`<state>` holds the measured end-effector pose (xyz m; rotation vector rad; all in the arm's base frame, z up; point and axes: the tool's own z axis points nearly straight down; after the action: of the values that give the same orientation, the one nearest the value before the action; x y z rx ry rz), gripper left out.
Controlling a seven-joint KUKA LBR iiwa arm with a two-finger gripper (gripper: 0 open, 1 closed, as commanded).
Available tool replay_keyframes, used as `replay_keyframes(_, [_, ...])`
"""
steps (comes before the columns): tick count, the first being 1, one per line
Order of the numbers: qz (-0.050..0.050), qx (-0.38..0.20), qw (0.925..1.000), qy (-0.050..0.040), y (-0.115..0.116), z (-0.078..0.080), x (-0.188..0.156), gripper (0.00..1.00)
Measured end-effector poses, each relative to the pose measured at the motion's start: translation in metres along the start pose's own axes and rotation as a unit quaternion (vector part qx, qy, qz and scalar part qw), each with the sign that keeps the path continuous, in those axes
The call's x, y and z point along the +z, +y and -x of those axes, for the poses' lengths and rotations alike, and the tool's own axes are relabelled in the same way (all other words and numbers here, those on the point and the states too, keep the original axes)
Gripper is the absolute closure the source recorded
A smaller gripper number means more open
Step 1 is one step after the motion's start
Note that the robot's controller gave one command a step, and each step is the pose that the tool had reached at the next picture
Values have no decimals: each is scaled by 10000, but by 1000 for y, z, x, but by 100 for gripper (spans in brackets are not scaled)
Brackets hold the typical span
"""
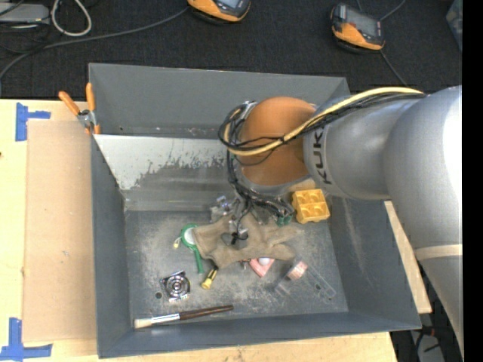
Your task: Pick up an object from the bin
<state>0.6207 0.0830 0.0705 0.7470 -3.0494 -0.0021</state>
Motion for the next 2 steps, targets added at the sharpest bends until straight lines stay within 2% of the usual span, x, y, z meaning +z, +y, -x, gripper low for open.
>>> replay_keyframes(1, [1,13,10000,0,0,0,0,100])
replay_keyframes(2, [21,18,10000,38,2,-2,-20,100])
